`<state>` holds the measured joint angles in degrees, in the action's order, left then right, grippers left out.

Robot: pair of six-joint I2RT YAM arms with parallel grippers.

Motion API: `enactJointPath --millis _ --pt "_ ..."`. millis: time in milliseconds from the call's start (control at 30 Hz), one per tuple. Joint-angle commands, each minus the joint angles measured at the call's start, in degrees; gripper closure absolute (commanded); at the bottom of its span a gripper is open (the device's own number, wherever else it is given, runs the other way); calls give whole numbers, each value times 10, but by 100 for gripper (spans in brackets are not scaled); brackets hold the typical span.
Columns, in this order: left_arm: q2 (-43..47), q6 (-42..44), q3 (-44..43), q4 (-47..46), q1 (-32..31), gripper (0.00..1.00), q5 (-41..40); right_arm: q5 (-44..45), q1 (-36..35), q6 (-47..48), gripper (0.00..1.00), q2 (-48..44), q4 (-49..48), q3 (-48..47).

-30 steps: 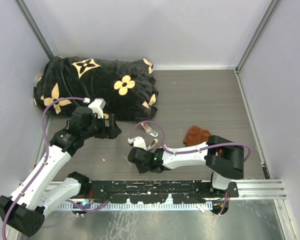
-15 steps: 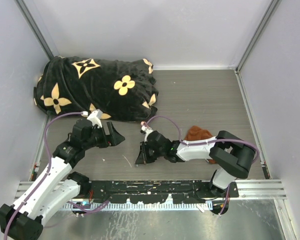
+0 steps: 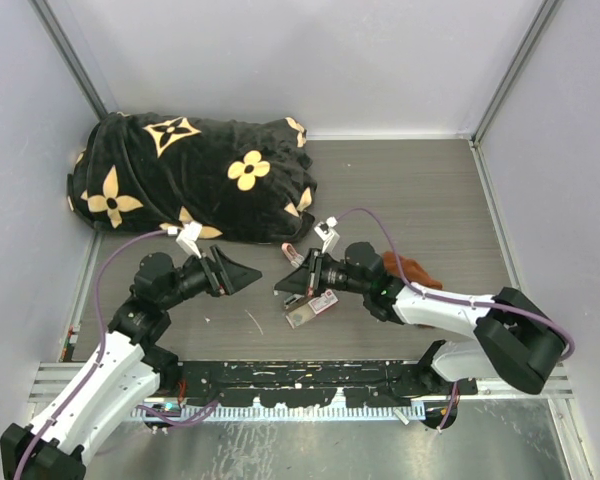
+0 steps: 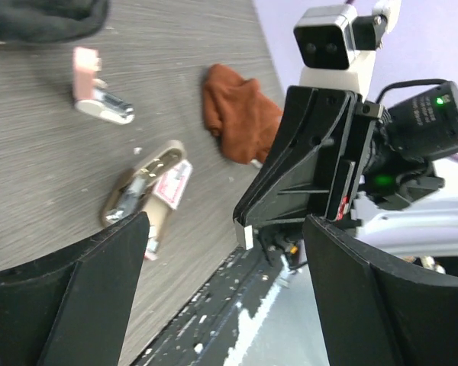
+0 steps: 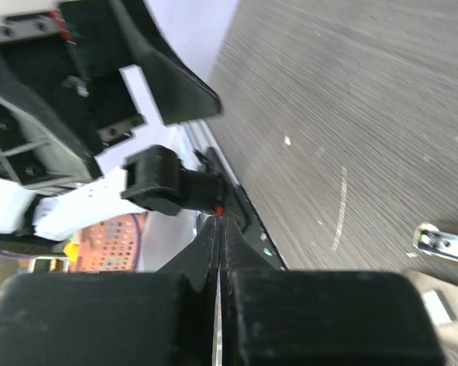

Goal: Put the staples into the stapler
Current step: Pick up the staple from the center of the board.

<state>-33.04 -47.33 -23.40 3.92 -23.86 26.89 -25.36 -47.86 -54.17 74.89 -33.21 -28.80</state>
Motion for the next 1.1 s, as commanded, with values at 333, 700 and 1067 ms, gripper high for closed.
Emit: enactJointPath --millis 333,700,1067 --pt "-46 -132 -33 -282 -1 17 176 -3 11 -73 99 -82 -232 0" --pt "-75 -131 -53 -312 -66 45 161 -16 11 -80 99 -89 -272 -5" --pt "-104 -127 -59 -345 -114 58 139 -19 10 -90 99 -91 -289 1"
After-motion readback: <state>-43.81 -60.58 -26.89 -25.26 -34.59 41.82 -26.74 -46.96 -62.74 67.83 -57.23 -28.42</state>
